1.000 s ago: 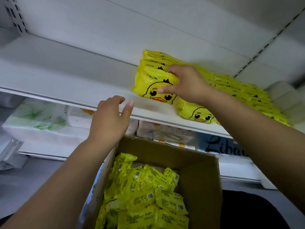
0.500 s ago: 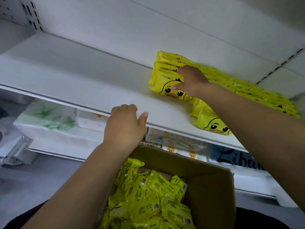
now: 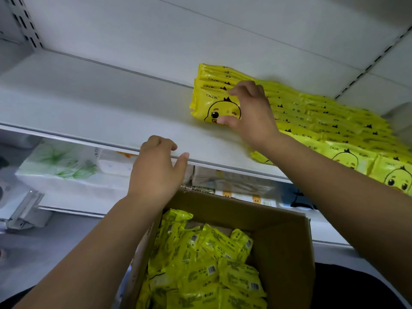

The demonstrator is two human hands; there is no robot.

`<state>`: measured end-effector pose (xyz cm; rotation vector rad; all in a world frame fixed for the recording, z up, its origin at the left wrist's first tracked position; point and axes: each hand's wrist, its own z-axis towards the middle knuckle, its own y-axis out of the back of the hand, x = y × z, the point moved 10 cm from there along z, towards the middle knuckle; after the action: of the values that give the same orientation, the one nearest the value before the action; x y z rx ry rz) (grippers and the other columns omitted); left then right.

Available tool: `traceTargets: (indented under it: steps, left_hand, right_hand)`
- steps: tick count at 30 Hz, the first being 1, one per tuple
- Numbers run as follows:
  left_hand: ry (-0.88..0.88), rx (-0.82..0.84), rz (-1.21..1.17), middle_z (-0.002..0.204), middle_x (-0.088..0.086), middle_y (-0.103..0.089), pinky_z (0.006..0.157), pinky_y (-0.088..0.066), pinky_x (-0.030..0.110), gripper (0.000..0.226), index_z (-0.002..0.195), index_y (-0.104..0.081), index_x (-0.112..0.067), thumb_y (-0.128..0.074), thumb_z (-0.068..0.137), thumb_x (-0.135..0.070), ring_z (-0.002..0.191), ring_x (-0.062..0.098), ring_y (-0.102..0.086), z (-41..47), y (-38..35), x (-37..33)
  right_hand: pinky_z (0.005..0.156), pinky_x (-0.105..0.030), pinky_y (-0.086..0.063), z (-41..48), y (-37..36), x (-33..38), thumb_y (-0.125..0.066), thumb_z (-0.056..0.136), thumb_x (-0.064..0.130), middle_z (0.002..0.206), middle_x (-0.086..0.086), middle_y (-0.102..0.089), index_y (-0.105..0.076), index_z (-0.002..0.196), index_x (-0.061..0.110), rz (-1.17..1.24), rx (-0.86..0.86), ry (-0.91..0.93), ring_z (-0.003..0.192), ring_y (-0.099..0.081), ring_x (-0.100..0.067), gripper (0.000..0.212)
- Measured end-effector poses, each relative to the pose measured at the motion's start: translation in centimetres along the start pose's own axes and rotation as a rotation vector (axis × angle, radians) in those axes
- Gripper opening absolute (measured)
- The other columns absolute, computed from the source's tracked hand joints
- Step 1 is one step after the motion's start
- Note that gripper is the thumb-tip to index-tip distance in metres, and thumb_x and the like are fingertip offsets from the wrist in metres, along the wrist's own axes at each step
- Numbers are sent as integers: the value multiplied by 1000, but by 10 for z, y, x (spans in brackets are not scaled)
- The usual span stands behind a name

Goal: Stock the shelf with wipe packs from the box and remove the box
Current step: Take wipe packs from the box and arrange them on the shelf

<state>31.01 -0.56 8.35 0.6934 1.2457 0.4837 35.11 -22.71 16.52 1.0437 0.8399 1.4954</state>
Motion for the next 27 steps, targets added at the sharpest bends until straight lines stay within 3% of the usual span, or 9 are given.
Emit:
traceTargets:
  steps: [4, 7, 12, 16, 18, 20, 22, 24, 27]
  left_hand:
    - [62, 49, 81, 114, 7, -54, 79, -47, 39, 34, 110, -60, -10, -63, 96, -41, 107, 30, -57, -23, -5, 10]
    - [230, 222, 286, 128, 22, -50, 92, -46, 50, 63, 126, -49, 1, -54, 97, -55, 121, 42, -49, -54, -25, 27]
    - [372, 568, 376, 141, 27, -49, 96, -46, 46, 86, 143, -34, 1, -37, 97, -71, 128, 43, -51, -100, -59, 60]
    - [474, 697, 360, 147, 29, -47, 100, -50, 50, 94, 153, -20, 1, -40, 96, -72, 127, 45, -53, -127, -69, 84]
    - [493, 682, 327, 139, 32, -52, 96, -52, 54, 89, 150, -16, -2, -41, 97, -69, 120, 48, -58, -137, -73, 92]
    - [404, 614, 348, 130, 33, -57, 90, -51, 49, 77, 144, -23, -2, -37, 101, -63, 115, 49, -59, -136, -74, 93]
    - [278, 517, 377, 117, 32, -61, 77, -42, 45, 59, 128, -36, -3, -35, 104, -57, 108, 49, -60, -132, -71, 89]
    - [185, 437, 370, 102, 30, -64, 68, -38, 44, 42, 108, -37, -10, -34, 105, -52, 96, 49, -61, -130, -66, 87]
    - [133, 373, 357, 81, 20, -59, 61, -36, 42, 34, 99, -32, -15, -31, 107, -48, 84, 47, -61, -133, -62, 91]
  right_hand:
    - [99, -41, -44, -78, 14, 22, -78, 81, 40, 126, -10, -59, -65, 117, 6, 178, -117, 80, 118, -53, -30, 51]
    - [102, -33, -42, -152, -3, 35, -76, 86, 37, 123, -8, -62, -66, 115, 6, 278, -95, 68, 117, -54, -24, 43]
    - [92, -32, -45, -249, -74, 24, -70, 88, 44, 111, -3, -65, -68, 109, 12, 350, 181, -55, 108, -56, -20, 39]
    - [82, -32, -44, -297, -140, -3, -78, 84, 38, 102, -5, -69, -71, 101, 12, 433, 514, -296, 101, -62, -24, 32]
    - [78, -32, -46, -327, -166, -17, -79, 85, 36, 97, -6, -71, -71, 95, 10, 465, 634, -465, 95, -65, -25, 29]
    - [76, -31, -48, -357, -191, -23, -77, 87, 34, 92, -9, -73, -72, 91, 7, 513, 719, -627, 90, -67, -24, 28]
    - [78, -32, -50, -375, -213, -18, -74, 91, 31, 94, -13, -74, -71, 88, 4, 623, 717, -795, 88, -67, -24, 27]
    - [80, -39, -52, -383, -233, -7, -74, 90, 32, 98, -13, -74, -67, 87, 10, 773, 651, -975, 84, -65, -24, 24]
    - [85, -36, -50, -379, -255, 14, -75, 87, 46, 109, -12, -69, -58, 112, 16, 811, 594, -1127, 98, -64, -28, 43]
